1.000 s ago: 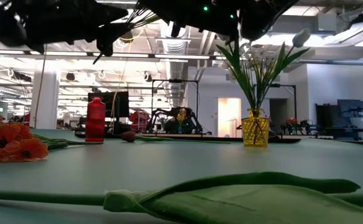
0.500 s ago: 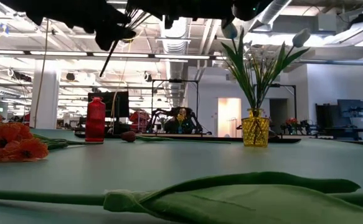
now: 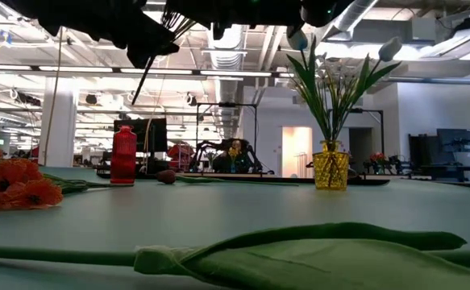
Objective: Sort flowers into vase by color
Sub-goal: Put the right orange flowers into the red flower vase
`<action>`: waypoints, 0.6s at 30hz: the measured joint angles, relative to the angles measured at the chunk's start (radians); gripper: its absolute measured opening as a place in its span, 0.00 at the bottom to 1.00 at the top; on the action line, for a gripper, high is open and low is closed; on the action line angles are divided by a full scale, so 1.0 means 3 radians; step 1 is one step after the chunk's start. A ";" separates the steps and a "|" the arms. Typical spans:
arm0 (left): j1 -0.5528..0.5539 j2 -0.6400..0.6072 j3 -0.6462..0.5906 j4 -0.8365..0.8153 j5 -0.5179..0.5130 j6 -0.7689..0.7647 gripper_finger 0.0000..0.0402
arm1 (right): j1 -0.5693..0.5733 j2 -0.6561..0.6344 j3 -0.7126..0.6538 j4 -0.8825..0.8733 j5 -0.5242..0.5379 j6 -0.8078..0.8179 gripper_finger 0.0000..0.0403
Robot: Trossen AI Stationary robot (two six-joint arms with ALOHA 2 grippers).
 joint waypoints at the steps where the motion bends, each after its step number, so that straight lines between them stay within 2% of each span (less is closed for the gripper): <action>1: 0.0000 -0.0001 0.0000 0.0003 0.0002 0.0002 0.32 | 0.0000 0.0000 0.0000 -0.0016 0.0000 -0.0006 0.13; 6: 0.0000 0.0004 0.0000 0.0002 0.0013 0.0033 0.05 | -0.0003 0.0000 0.0000 -0.0032 0.0000 -0.0015 0.21; 10: 0.0000 0.0006 -0.0003 -0.0001 0.0027 0.0063 0.01 | -0.0001 -0.0055 0.0015 -0.0220 -0.0006 -0.0014 0.34; 18: 0.0036 -0.0108 -0.0006 0.0269 -0.0202 0.0287 0.00 | -0.0013 -0.0459 0.0122 -0.1740 0.0069 -0.0024 0.66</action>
